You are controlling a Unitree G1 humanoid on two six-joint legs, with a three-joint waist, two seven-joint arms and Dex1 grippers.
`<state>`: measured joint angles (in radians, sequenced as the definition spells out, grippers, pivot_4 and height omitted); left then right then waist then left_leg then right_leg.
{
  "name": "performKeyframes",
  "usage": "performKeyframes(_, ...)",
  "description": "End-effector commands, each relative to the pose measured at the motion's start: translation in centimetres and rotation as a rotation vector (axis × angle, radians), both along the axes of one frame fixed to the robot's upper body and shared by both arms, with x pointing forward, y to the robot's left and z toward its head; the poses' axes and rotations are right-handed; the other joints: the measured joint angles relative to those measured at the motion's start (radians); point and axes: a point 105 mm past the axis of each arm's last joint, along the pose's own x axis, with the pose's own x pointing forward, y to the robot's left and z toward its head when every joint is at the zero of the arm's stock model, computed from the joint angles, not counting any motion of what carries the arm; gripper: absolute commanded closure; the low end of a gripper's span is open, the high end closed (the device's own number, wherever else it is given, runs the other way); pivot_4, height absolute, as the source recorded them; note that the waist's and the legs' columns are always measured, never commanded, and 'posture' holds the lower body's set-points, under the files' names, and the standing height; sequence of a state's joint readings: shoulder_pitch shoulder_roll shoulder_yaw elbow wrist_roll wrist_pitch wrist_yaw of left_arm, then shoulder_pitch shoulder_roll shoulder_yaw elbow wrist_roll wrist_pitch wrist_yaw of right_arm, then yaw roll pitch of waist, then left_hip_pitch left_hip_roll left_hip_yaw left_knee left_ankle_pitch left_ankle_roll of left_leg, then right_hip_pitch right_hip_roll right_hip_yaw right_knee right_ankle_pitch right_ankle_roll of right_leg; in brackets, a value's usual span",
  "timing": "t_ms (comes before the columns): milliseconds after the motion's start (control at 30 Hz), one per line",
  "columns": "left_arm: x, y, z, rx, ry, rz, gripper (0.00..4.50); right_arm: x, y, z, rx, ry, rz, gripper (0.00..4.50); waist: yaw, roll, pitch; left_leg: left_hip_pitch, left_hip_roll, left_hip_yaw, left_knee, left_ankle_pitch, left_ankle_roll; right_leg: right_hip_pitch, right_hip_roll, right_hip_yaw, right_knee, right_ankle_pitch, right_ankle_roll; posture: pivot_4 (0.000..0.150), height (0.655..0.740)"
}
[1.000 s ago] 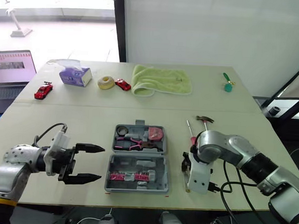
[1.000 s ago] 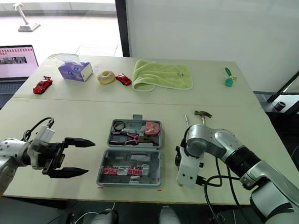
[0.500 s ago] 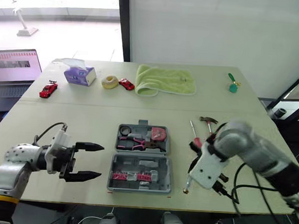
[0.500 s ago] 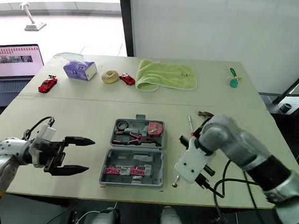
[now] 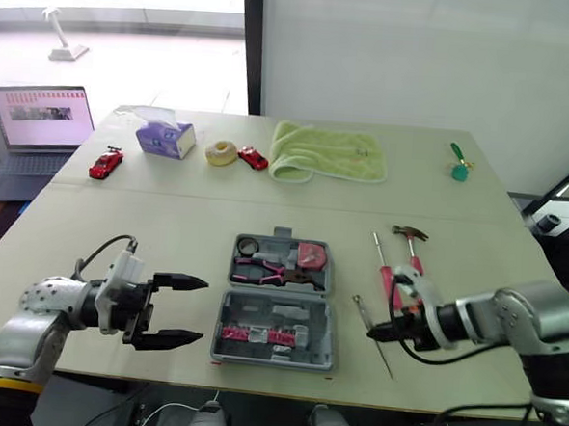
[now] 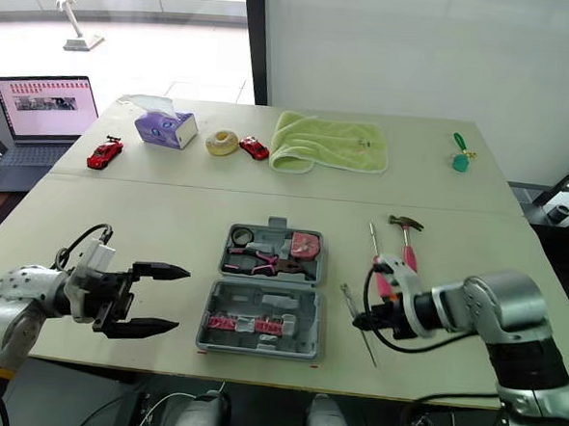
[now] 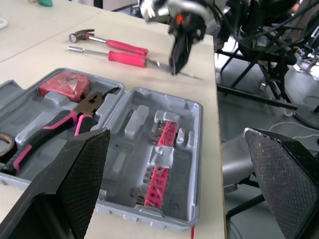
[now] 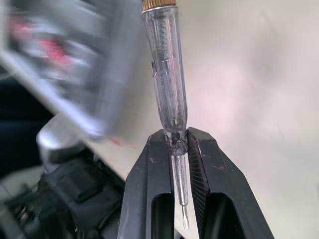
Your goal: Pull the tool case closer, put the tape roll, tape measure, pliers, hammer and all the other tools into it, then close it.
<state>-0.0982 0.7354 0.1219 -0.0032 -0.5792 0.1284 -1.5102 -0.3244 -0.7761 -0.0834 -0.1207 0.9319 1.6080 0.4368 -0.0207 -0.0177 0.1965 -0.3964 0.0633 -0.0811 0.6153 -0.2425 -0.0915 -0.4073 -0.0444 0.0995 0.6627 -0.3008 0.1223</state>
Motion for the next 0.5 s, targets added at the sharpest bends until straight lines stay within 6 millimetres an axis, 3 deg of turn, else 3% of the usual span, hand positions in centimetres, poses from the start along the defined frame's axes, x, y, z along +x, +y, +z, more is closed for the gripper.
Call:
performKeyframes(33, 0.0, -0.2, 0.6, -0.003, -0.021, -0.02, 0.0, 0.1, 1.4, 0.3, 0.003, -0.07, -0.08, 4.47, -0.015, 0.0, 0.0, 0.001, 0.001, 0.0, 0.0, 0.0, 0.0, 0.0, 0.001, 0.0, 0.001, 0.0, 0.0, 0.15, 0.74)
performKeyframes(200, 0.0, -0.1, 0.6, -0.025, -0.01, 0.0, 0.0, 1.1, 2.4, -0.9, -0.009, -0.097, -0.307, 4.47, -0.042, 0.0, -0.001, 0.003, 0.002, -0.001, 0.0, 0.0, 0.0, 0.001, 0.004, 0.002, 0.002, 0.0, 0.0, 0.15, 0.74)
performKeyframes(333, -0.3, 0.2, 0.3, -0.019, 0.0, 0.008, 0.0, 1.4, 1.8, -1.4, -0.104, -0.123, -0.431, 2.74, -0.049, 0.0, -0.001, 0.003, 0.002, -0.001, -0.001, 0.0, 0.0, 0.001, 0.004, 0.002, 0.002, 0.0, 0.0, 0.15, 0.74)
performKeyframes(500, -0.4, 0.2, 0.3, -0.022, 0.005, 0.011, 0.0, 0.8, 2.4, -0.8, -0.133, -0.18, -0.416, 0.36, -0.04, -0.002, -0.002, 0.003, 0.002, -0.001, 0.0, 0.0, 0.0, 0.003, 0.004, 0.002, 0.001, 0.0, -0.001, 0.15, 0.74)
